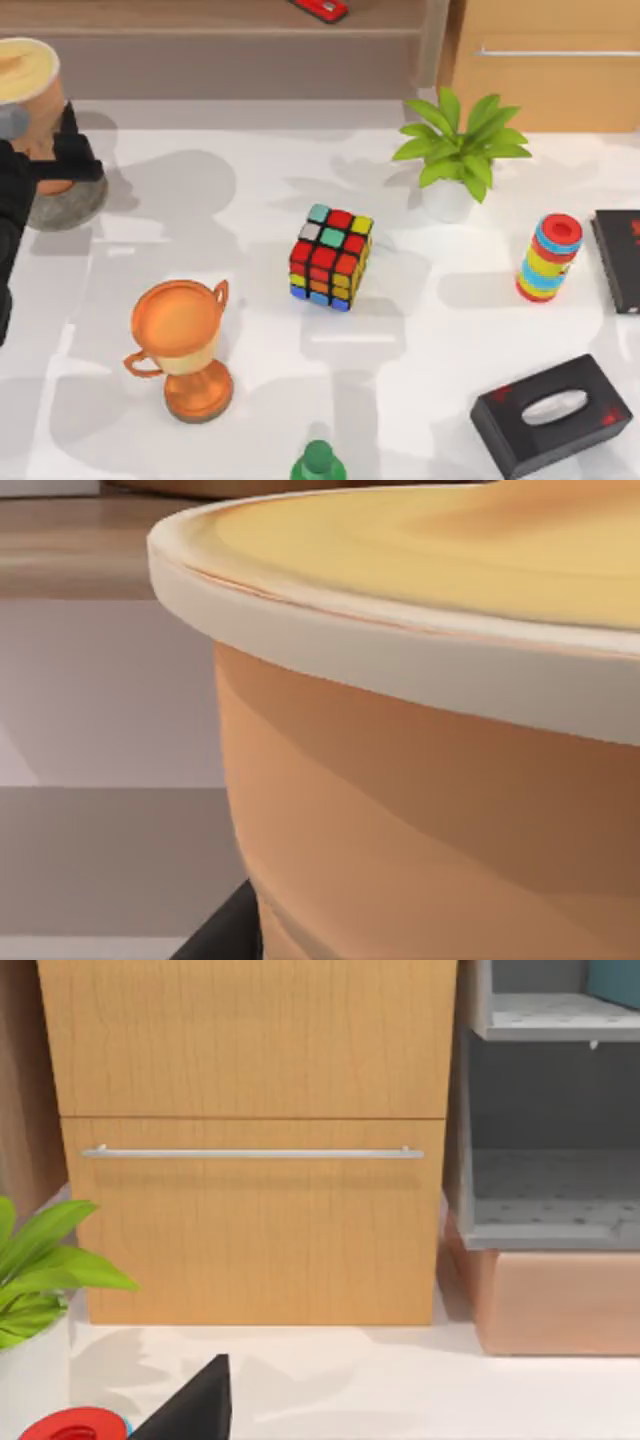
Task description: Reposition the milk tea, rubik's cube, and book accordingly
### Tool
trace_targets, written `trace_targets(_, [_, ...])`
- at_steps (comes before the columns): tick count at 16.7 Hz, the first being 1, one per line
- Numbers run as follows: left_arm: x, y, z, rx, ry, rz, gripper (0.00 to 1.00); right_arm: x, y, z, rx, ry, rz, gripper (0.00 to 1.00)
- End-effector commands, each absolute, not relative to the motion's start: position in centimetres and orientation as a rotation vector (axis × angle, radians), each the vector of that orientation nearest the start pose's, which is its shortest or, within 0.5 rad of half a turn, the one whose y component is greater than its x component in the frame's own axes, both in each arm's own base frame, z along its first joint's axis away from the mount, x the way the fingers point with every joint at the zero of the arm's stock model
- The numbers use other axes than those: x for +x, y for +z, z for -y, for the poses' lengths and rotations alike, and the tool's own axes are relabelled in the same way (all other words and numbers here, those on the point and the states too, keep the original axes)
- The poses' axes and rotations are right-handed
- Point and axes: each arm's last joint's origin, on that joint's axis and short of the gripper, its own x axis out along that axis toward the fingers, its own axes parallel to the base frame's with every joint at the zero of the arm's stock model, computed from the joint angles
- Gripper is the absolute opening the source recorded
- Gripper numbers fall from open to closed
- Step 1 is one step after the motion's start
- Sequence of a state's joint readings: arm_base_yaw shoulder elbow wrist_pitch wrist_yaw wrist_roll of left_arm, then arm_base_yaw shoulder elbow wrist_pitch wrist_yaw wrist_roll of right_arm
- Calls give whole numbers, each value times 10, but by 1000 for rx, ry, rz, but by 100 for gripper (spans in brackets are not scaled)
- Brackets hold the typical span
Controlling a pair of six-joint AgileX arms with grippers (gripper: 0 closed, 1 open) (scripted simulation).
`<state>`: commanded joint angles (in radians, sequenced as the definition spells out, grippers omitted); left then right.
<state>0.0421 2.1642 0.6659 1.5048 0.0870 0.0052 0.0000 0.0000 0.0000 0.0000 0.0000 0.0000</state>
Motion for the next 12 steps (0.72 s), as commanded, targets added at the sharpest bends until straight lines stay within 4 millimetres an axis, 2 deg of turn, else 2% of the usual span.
trace_targets(2, [349, 79, -15, -8, -20, 7, 98, 106, 160, 1, 0, 0, 0, 100])
trace_targets(3, [349, 79, -15, -8, -20, 7, 100, 106, 160, 1, 0, 0, 0, 100])
trace_targets(12, [348, 79, -15, -7, -20, 9, 100, 106, 160, 1, 0, 0, 0, 100])
